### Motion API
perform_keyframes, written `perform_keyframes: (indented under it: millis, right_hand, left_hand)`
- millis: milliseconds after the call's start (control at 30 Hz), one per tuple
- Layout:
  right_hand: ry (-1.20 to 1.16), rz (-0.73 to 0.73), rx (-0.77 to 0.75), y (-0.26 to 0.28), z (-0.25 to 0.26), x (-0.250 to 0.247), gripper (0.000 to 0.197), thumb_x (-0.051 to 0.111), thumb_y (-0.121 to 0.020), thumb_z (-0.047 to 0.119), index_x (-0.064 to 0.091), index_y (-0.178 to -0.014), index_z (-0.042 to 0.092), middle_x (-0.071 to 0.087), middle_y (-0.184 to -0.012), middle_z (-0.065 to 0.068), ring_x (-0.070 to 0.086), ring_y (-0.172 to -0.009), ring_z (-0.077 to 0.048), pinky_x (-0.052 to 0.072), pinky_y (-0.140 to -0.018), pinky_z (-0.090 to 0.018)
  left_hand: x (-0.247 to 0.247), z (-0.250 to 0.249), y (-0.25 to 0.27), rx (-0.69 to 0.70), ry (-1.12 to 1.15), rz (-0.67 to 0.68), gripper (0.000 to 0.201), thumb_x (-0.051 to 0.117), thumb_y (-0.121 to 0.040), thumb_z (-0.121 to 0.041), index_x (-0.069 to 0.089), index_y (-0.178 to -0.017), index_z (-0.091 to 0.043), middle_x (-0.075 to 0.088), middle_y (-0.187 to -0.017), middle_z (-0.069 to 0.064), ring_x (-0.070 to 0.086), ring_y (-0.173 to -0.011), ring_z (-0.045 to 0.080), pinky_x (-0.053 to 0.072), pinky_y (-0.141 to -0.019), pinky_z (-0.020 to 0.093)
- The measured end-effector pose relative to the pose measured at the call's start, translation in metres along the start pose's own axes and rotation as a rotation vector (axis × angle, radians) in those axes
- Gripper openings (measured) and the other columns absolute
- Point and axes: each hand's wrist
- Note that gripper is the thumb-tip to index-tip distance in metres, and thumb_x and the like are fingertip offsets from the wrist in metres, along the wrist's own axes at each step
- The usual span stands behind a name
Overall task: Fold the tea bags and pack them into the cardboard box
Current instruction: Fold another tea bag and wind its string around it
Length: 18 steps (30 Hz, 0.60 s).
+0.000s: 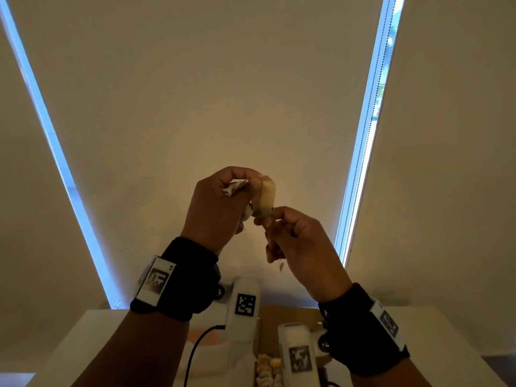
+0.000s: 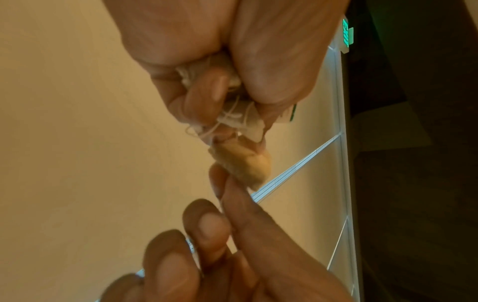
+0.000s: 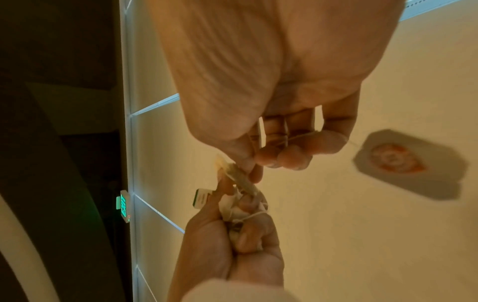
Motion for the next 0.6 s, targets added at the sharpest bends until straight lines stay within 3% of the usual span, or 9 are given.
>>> perform_keyframes:
  millis: [100, 233, 300, 367, 467, 533, 600]
  right_hand:
    - [0.041, 0.03, 0.013, 0.004, -0.005, 0.004, 0.02, 0.054, -0.103, 0.027, 0.072, -0.097, 0.031, 0.066, -0.063, -0.002, 0.069, -0.061, -0.026, 0.061, -0.075, -0.045]
    - [0.092, 0.061, -0.001, 0.01, -0.01, 0.005, 0.018, 0.054, -0.103, 0.028, 0.072, -0.101, 0.029, 0.068, -0.066, 0.002, 0.07, -0.06, -0.018, 0.057, -0.067, -0.024]
    - [0.152, 0.055, -0.017, 0.014, -0.011, 0.003, 0.018, 0.056, -0.102, 0.026, 0.072, -0.102, 0.034, 0.068, -0.069, 0.006, 0.07, -0.061, -0.014, 0.057, -0.066, -0.021]
    - [0.192, 0.028, -0.054, 0.019, -0.015, -0.003, 0.026, 0.056, -0.102, 0.021, 0.07, -0.101, 0.042, 0.067, -0.071, 0.01, 0.07, -0.063, -0.013, 0.059, -0.068, -0.023]
    - [0.251, 0.001, -0.169, 0.028, -0.017, -0.013, 0.041, 0.055, -0.101, 0.013, 0.064, -0.107, 0.052, 0.066, -0.079, 0.014, 0.068, -0.075, -0.017, 0.06, -0.073, -0.031]
    - [0.357, 0.009, -0.233, 0.032, -0.013, -0.018, 0.039, 0.055, -0.101, 0.014, 0.061, -0.115, 0.05, 0.062, -0.088, 0.022, 0.064, -0.084, -0.011, 0.056, -0.076, -0.023]
    - [0.465, 0.017, -0.299, 0.033, -0.006, -0.022, 0.042, 0.058, -0.098, 0.005, 0.063, -0.123, 0.039, 0.059, -0.094, 0.015, 0.059, -0.087, -0.009, 0.052, -0.076, -0.018]
  left_hand:
    - [0.003, 0.002, -0.002, 0.013, -0.063, -0.078, 0.01, 0.066, -0.097, -0.018, 0.076, -0.094, -0.019, 0.053, -0.051, -0.006, 0.043, -0.046, 0.014, 0.036, -0.041, 0.022]
    - [0.004, 0.006, -0.009, 0.089, -0.184, -0.159, 0.008, 0.067, -0.095, -0.021, 0.075, -0.093, -0.022, 0.061, -0.061, -0.013, 0.053, -0.052, 0.01, 0.044, -0.049, 0.024]
    - [0.002, 0.007, -0.011, 0.147, -0.279, -0.2, 0.007, 0.068, -0.094, -0.023, 0.074, -0.092, -0.024, 0.067, -0.073, -0.015, 0.06, -0.063, 0.008, 0.046, -0.056, 0.021]
    - [0.001, 0.008, -0.012, 0.189, -0.36, -0.234, 0.007, 0.069, -0.093, -0.022, 0.072, -0.09, -0.027, 0.069, -0.085, -0.019, 0.065, -0.078, 0.005, 0.046, -0.06, 0.01]
    - [-0.001, 0.009, -0.011, 0.227, -0.435, -0.259, 0.011, 0.07, -0.092, -0.02, 0.069, -0.089, -0.031, 0.066, -0.086, -0.025, 0.064, -0.083, -0.002, 0.042, -0.061, 0.003]
    - [-0.001, 0.01, -0.011, 0.233, -0.474, -0.259, 0.012, 0.07, -0.092, -0.02, 0.068, -0.089, -0.032, 0.065, -0.085, -0.028, 0.062, -0.082, -0.007, 0.041, -0.063, 0.005]
    - [0.0, 0.01, -0.01, 0.246, -0.505, -0.249, 0.014, 0.07, -0.092, -0.019, 0.068, -0.09, -0.033, 0.063, -0.084, -0.031, 0.061, -0.082, -0.01, 0.041, -0.065, 0.006]
Point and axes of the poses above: each hand's wrist, its own y-axis away from the middle knuckle, its own x-axis out of the palm, z = x × y
